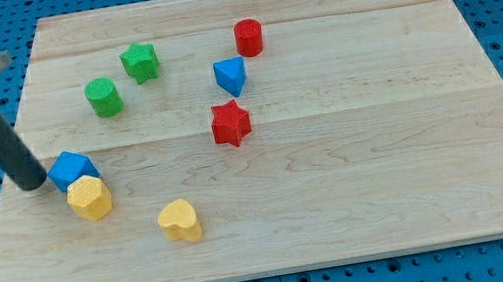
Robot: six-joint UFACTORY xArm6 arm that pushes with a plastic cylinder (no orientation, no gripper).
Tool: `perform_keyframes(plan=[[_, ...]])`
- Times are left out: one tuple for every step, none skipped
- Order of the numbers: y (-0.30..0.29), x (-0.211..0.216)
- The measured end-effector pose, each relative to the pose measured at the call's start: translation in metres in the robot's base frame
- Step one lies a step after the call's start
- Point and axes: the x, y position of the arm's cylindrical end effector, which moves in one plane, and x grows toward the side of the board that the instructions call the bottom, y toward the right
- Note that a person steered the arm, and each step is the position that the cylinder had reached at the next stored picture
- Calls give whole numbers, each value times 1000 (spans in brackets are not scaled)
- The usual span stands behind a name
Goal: Push the blue cube closer to the red star
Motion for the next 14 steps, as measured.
perform_keyframes(plan=[[50, 0], [86, -2], [99, -24], [93, -29], [76, -42], [76, -50], [91, -41], [136, -8], [129, -6], [96, -3], [104, -18], [164, -63], [174, -24], [127, -35]])
